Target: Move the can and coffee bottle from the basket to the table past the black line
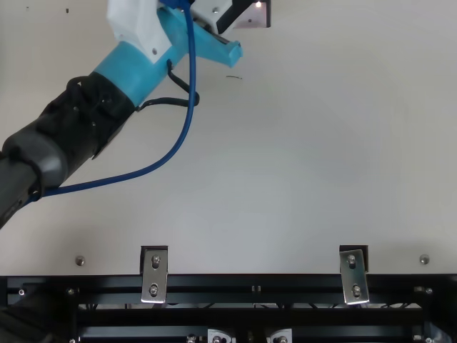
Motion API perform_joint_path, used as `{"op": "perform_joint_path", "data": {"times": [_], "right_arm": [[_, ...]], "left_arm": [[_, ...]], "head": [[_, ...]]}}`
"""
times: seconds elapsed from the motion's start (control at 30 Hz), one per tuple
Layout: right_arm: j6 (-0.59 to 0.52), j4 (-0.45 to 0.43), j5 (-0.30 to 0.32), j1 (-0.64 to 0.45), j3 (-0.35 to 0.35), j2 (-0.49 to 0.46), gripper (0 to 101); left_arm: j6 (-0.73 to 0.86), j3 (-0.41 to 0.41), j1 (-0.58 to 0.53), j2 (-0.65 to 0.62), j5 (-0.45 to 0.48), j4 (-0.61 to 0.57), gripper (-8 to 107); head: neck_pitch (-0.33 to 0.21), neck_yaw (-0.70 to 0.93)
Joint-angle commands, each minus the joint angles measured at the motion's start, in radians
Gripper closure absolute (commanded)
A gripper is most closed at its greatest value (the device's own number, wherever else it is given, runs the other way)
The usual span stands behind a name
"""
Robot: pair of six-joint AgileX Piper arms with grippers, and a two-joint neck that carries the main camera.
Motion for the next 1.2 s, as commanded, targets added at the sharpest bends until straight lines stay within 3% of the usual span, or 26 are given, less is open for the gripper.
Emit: {"op": "perform_joint_path", "data": {"times": [0.0,0.83,1.17], "right_arm": [[0.000,0.000,0.000,0.000,0.000,0.000,0],[0.000,0.000,0.000,0.000,0.000,0.000,0],[0.000,0.000,0.000,0.000,0.000,0.000,0]], "left_arm": [[0.002,-0.010,-0.009,0.008,0.004,-0.008,89],[0.036,-0.104,-0.075,0.093,0.011,-0.116,89],[0.091,-0.107,-0.029,-0.070,0.058,-0.111,89]], "head": [[-0.005,0.000],[-0.005,0.000],[-0.005,0.000]]}}
